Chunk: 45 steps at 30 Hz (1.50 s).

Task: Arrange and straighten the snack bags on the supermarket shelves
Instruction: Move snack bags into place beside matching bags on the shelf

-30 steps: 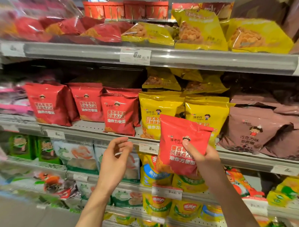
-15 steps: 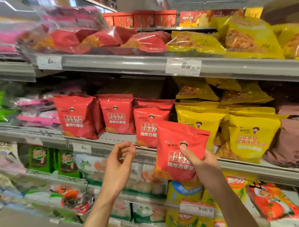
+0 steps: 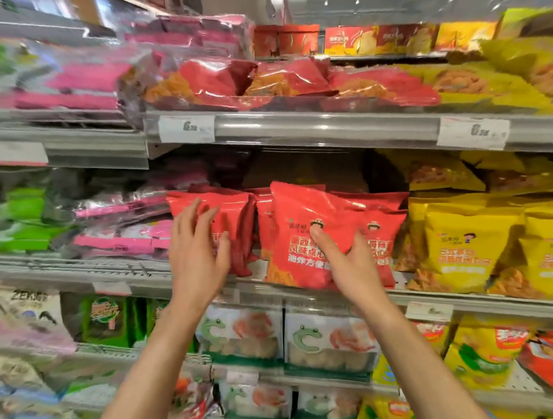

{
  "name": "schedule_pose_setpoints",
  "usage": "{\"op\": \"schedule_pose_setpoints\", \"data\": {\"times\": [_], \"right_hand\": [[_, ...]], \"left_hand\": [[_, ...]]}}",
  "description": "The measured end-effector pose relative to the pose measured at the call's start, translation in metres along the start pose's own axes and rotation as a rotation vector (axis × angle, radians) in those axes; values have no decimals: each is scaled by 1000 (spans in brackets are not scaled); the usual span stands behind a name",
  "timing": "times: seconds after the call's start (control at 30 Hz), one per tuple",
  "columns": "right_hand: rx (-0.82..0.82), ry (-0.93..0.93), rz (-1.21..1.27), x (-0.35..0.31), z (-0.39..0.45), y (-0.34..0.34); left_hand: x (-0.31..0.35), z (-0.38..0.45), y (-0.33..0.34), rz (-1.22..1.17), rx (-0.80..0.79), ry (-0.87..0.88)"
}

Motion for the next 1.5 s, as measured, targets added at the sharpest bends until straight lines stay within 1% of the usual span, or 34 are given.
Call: {"op": "schedule_pose_setpoints", "data": {"times": [0.13, 0.27, 0.4, 0.47, 0.6, 0.67, 0.77, 0.87, 0.9, 0.93, 1.07, 1.1, 1.13, 1.17, 1.23, 1.3, 1.37, 1.5], "right_hand": [[24, 0, -42, 4, 24, 31], [-60, 71, -71, 25, 32, 56], [-88, 146, -82, 42, 38, 58], [-89, 135, -130, 41, 39, 60], [-49, 115, -267, 38, 35, 57], [-37, 136, -310, 35, 27, 50], [-76, 140, -339, 29, 13, 43], [-143, 98, -354, 21, 2, 34], [-127, 78, -385, 18, -2, 26], [-67, 36, -430, 13, -4, 13], [382, -201, -664, -10, -22, -50], [477, -217, -718, -10, -26, -61], [529, -207, -757, -6, -26, -67], [530, -187, -776, 0, -24, -68], [434, -127, -752, 16, -15, -60], [353, -120, -736, 25, -10, -48], [329, -143, -759, 26, -8, -39], [293, -106, -720, 32, -5, -38]], "left_hand": [[-18, 14, 25, 21, -106, 43], [-26, 16, 38, -15, -169, 49], [-29, 17, 40, -40, -200, 54], [-26, 13, 40, -35, -195, 57], [-19, 8, 44, -13, -199, 3], [-12, 7, 42, 4, -167, 17], [0, 7, 40, 45, -113, 40], [3, 6, 48, 66, -117, 23], [2, 7, 51, 74, -116, 17], [1, 7, 54, 80, -114, 11], [-1, 9, 60, 104, -93, -5], [0, 9, 61, 103, -89, -7], [0, 9, 62, 99, -86, -10], [0, 9, 63, 96, -85, -14], [1, 9, 64, 90, -87, -15], [2, 9, 66, 79, -93, -4], [2, 9, 66, 67, -95, 14], [2, 8, 68, 64, -118, 34]]}}
Point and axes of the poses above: each hand's wrist, its own z-axis towards the middle knuckle, its own y-axis out of the palm, x = y × z, the point moved 10 cm from there along z, towards the middle knuckle
